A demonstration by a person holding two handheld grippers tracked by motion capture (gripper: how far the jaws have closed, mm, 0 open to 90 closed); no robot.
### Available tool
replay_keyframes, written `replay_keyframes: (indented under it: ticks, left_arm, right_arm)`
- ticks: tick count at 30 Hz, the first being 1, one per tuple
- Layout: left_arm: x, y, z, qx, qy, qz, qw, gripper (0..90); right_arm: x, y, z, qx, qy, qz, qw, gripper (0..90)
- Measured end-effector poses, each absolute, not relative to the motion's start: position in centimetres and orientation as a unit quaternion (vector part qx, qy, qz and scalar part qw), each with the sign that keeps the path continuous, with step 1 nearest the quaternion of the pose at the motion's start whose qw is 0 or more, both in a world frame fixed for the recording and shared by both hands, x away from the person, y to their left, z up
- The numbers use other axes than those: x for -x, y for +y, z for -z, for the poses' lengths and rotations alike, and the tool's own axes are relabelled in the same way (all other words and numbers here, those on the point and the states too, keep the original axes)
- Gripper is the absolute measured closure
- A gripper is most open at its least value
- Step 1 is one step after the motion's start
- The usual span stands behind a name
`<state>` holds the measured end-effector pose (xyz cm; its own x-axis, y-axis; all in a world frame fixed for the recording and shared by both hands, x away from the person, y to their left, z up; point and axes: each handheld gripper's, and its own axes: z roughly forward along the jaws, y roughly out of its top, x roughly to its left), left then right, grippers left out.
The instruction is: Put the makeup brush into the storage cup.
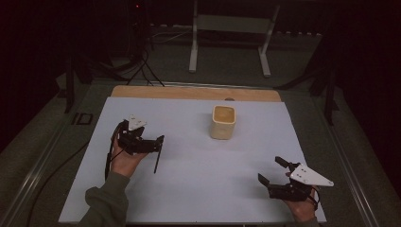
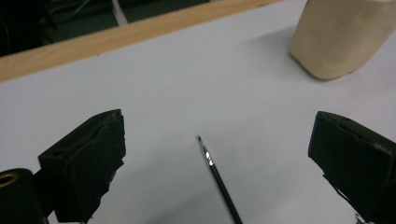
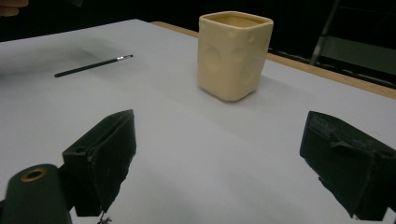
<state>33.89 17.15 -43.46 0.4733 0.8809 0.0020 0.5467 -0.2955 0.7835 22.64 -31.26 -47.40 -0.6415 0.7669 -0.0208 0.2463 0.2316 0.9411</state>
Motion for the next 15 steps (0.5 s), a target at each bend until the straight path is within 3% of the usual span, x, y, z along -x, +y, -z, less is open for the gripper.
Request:
replay_keyframes:
  ticks: [15]
  left_arm:
    - [-35.2,17.2,43.5,-0.806,0.484,-0.181,0.289,5.4]
  right_arm:
    - [-22.7,-31.3,47.5,-0.343,0.743,-0.518,0.251,10.4]
